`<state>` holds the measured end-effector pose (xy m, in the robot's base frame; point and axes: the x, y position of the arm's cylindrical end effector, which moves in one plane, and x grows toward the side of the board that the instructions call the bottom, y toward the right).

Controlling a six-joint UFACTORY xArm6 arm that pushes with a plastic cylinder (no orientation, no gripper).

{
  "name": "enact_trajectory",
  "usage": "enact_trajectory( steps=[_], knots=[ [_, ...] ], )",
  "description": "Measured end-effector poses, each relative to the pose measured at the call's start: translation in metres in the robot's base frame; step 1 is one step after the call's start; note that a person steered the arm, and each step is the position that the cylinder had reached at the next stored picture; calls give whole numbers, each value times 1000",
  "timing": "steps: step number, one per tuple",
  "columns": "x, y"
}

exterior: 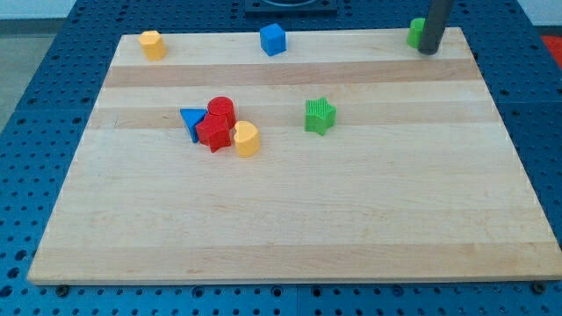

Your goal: Move the blue triangle to the bottom left of the red star

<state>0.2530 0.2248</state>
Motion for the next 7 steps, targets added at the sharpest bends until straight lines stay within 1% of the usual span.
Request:
enact_trajectory(
  steps=[1,2,3,4,6,7],
  knots=[
    [3,-2],
    [20,-12],
    [53,-83],
    [73,-165],
    [73,-307],
    [102,-352]
  ],
)
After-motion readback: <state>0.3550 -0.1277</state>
